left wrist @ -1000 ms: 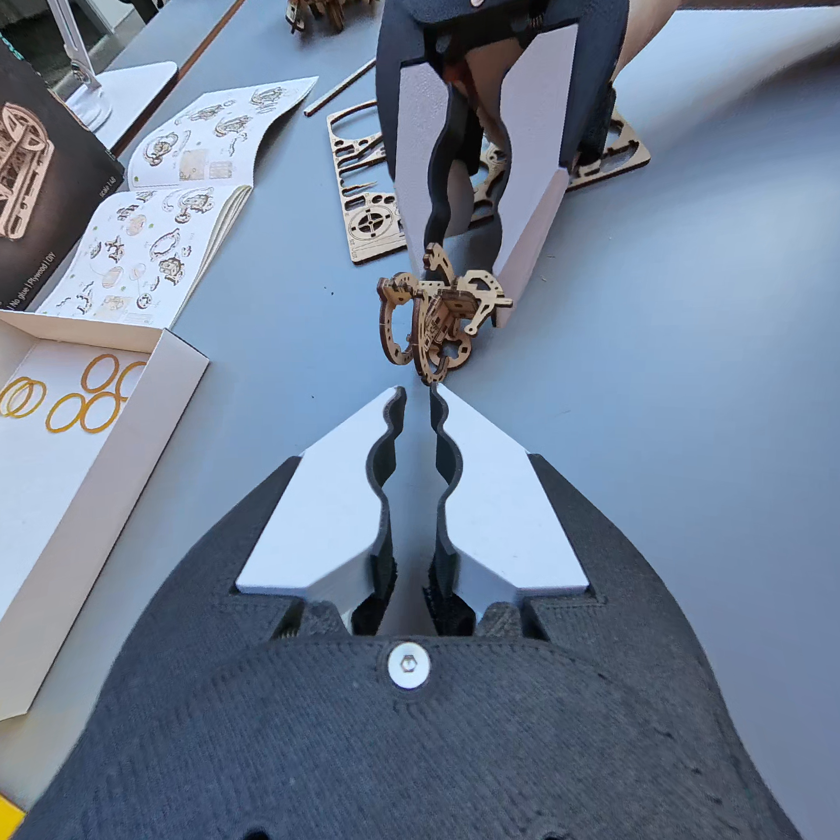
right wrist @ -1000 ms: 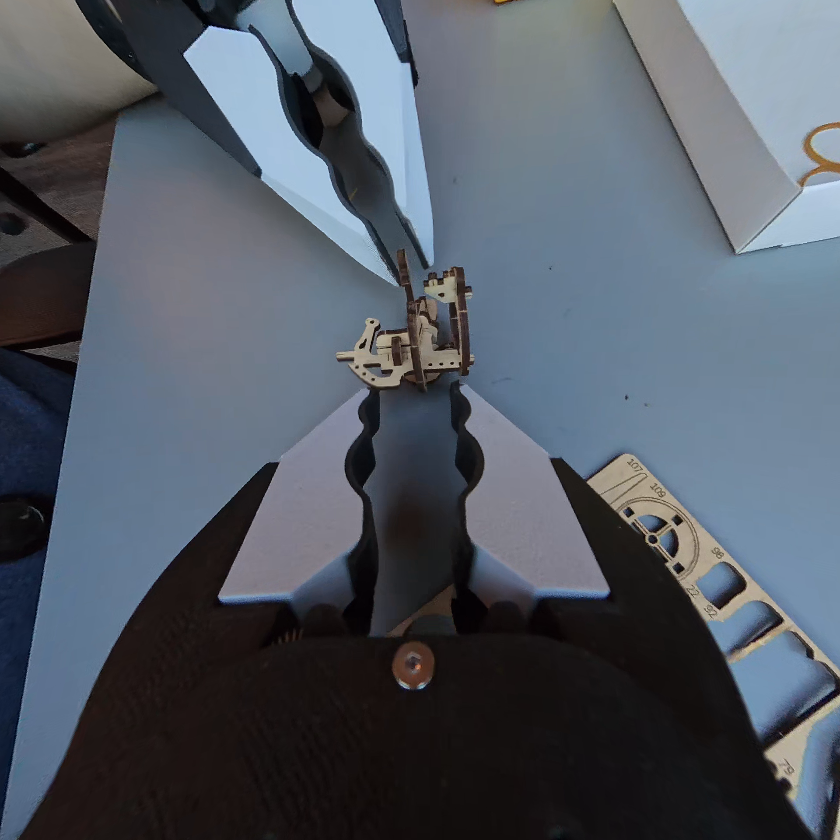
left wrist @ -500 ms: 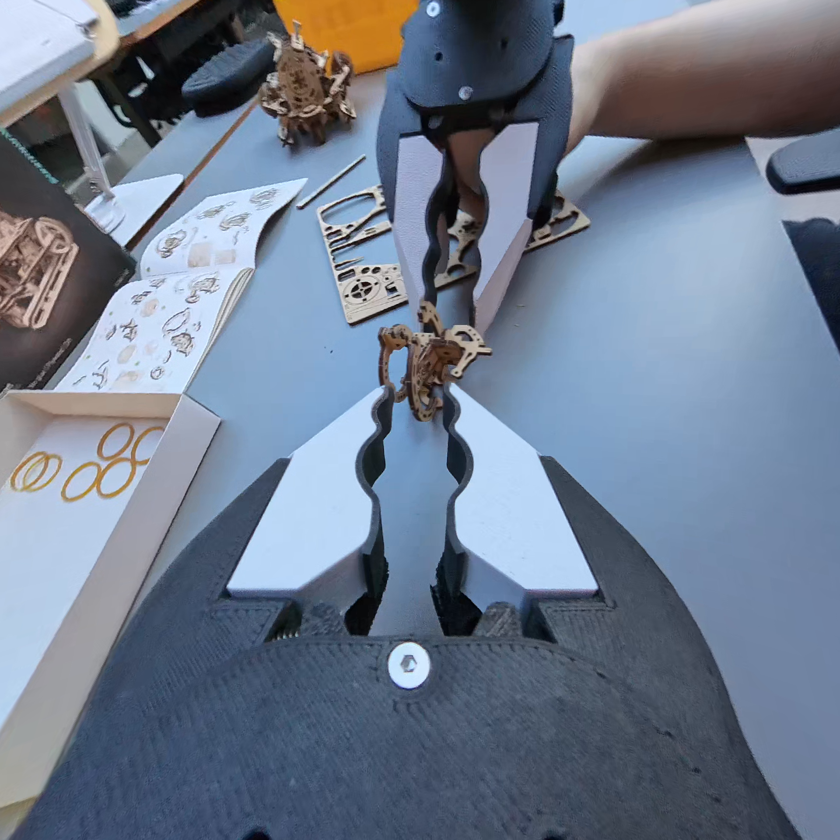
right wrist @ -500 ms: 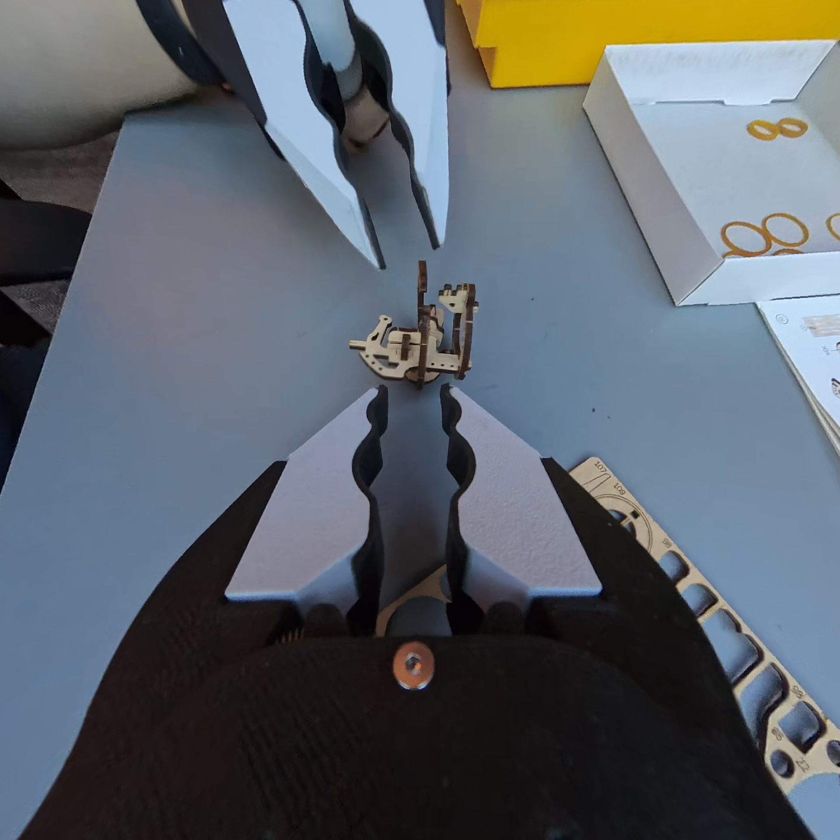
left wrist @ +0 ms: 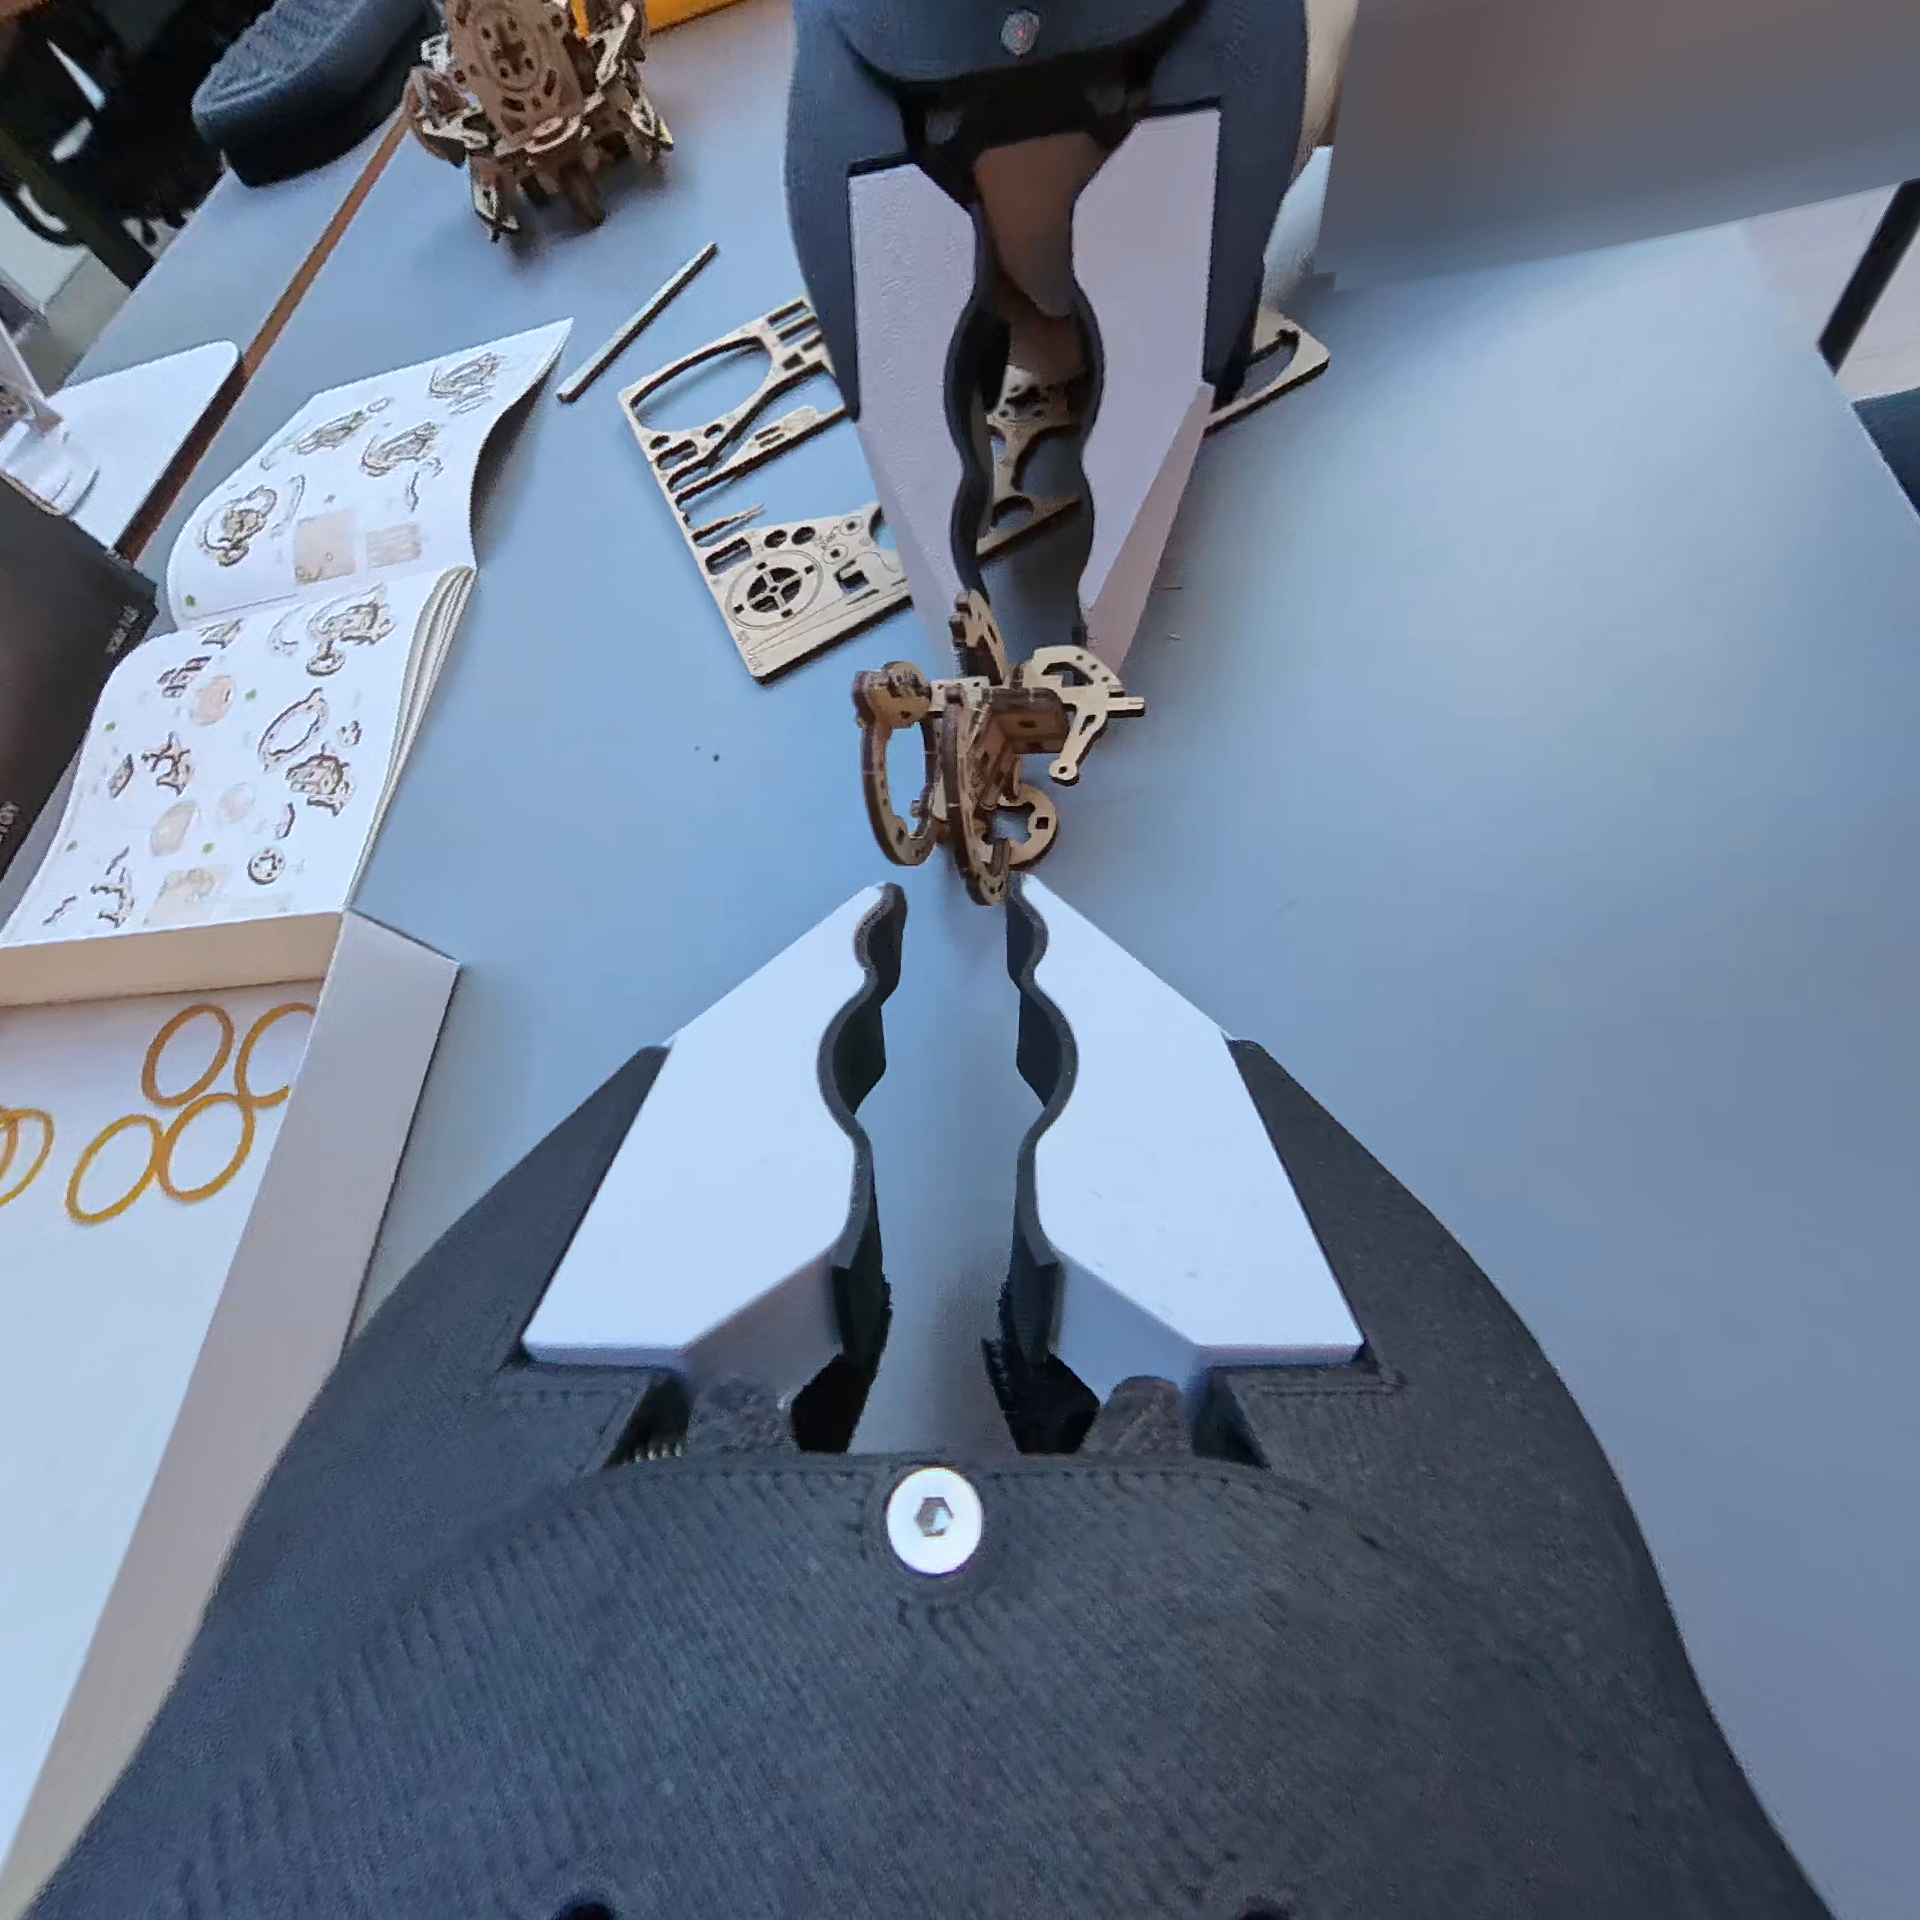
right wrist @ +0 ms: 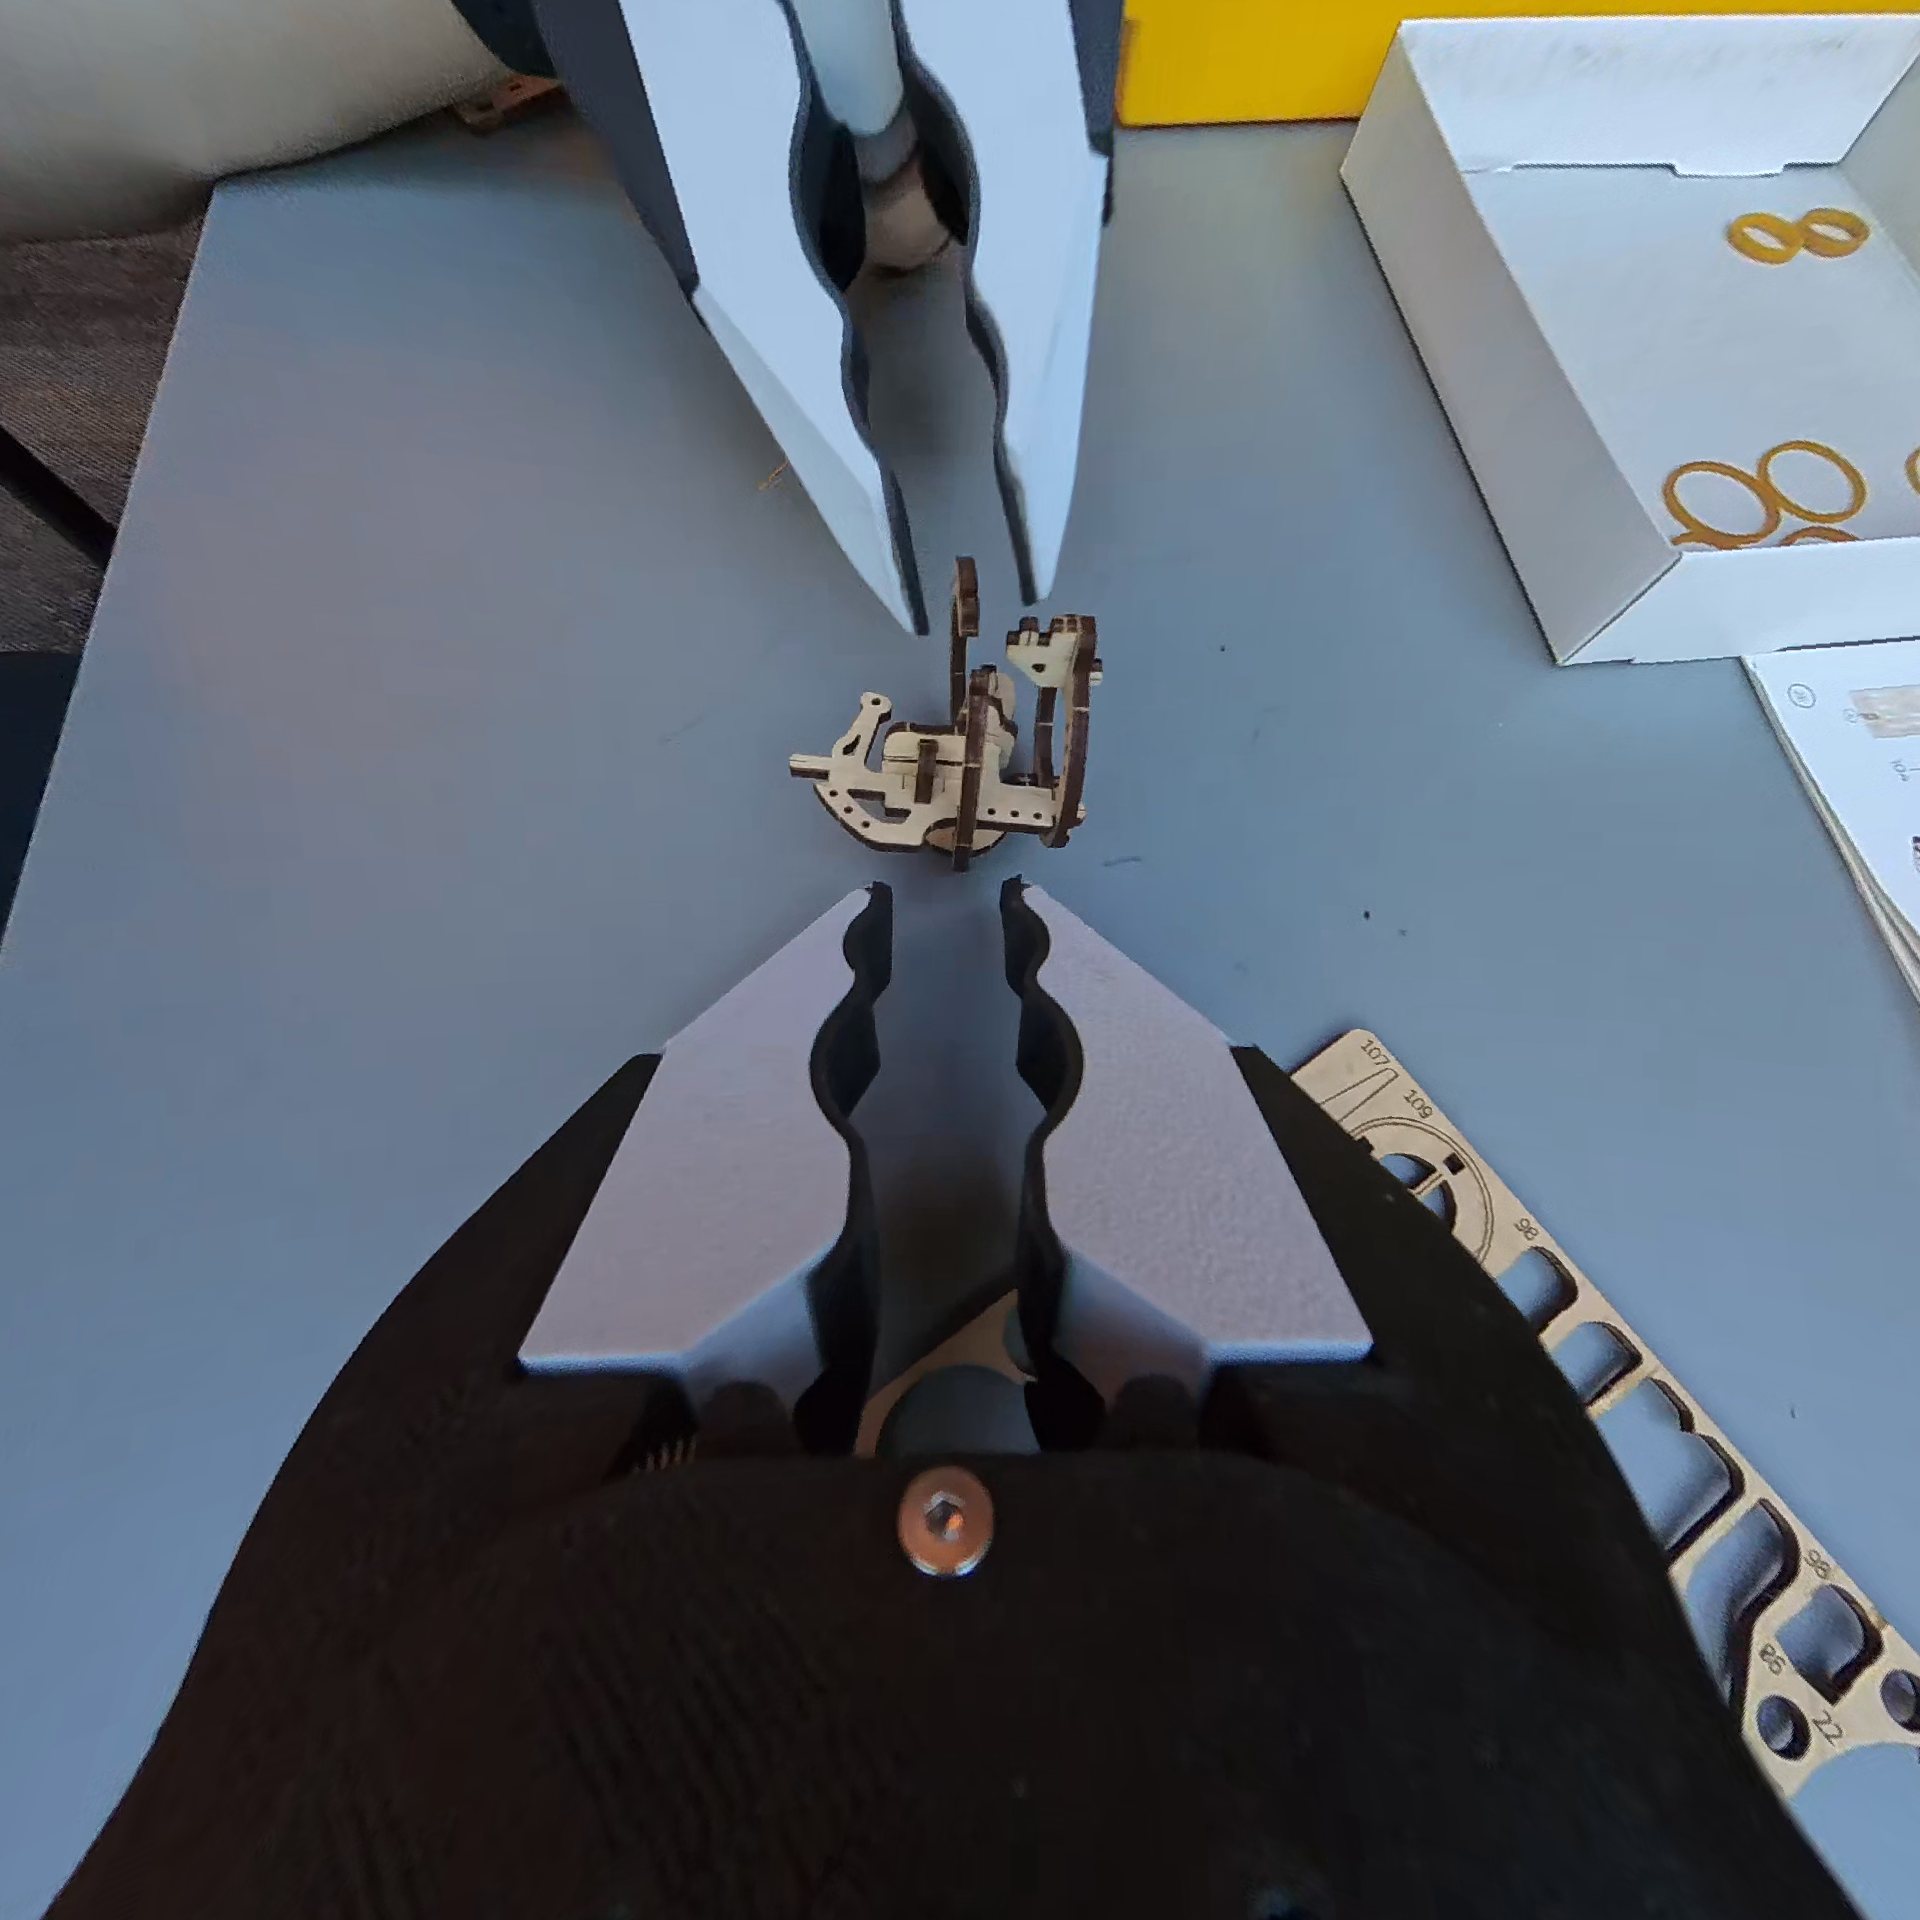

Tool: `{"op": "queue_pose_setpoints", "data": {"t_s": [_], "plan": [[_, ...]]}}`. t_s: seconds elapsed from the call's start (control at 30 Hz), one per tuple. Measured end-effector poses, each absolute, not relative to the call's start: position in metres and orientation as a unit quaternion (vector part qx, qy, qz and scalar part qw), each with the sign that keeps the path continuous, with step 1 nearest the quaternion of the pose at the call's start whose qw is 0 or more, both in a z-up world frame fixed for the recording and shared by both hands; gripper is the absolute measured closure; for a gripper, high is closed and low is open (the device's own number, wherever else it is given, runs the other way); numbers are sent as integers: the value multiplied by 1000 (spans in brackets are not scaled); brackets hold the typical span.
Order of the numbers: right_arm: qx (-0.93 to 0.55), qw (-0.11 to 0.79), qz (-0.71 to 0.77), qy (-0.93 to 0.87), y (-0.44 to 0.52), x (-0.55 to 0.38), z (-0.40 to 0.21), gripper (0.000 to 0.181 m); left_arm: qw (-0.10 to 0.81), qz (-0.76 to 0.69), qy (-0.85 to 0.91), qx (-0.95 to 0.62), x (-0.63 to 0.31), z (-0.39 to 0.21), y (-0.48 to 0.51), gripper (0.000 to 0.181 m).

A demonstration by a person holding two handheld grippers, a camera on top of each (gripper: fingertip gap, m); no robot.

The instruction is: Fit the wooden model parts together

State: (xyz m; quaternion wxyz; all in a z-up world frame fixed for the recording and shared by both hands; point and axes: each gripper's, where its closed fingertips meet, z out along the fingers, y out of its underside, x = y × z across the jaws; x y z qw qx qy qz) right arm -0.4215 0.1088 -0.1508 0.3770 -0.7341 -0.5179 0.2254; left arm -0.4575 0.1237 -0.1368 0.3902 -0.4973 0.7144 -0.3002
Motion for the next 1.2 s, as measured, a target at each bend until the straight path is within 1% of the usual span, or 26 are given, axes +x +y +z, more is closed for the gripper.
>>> {"op": "queue_pose_setpoints", "data": {"t_s": [0.07, 0.2, 0.23, 0.43, 0.57, 0.7, 0.83, 1.0, 1.07, 1.1, 1.2], "plan": [[-738, 369, 232, -515, 109, -422, -152, 161, 383, -281, 732, -488, -456, -145, 121, 173], [-738, 366, 240, -513, 111, -422, -152, 161, 392, -266, 740, -478, -452, -148, 119, 164], [-738, 369, 241, -510, 112, -423, -151, 161, 386, -275, 739, -479, -453, -147, 118, 168], [-724, 387, 249, -513, 113, -430, -145, 163, 382, -322, 717, -487, -454, -135, 119, 173], [-730, 381, 232, -517, 114, -430, -150, 165, 375, -287, 734, -488, -453, -146, 119, 172], [-745, 372, 241, -498, 118, -428, -151, 171, 371, -261, 746, -488, -452, -154, 119, 180], [-754, 374, 242, -483, 121, -428, -150, 171, 373, -255, 746, -490, -450, -155, 120, 180], [-768, 364, 238, -469, 123, -427, -153, 167, 367, -261, 738, -504, -446, -154, 122, 178], [-765, 375, 233, -468, 123, -426, -151, 168, 372, -259, 724, -520, -445, -153, 127, 162], [-764, 379, 233, -467, 123, -426, -150, 168, 377, -261, 719, -523, -445, -151, 129, 158], [-769, 373, 243, -459, 124, -425, -150, 168, 386, -269, 711, -523, -445, -147, 130, 163]]}}
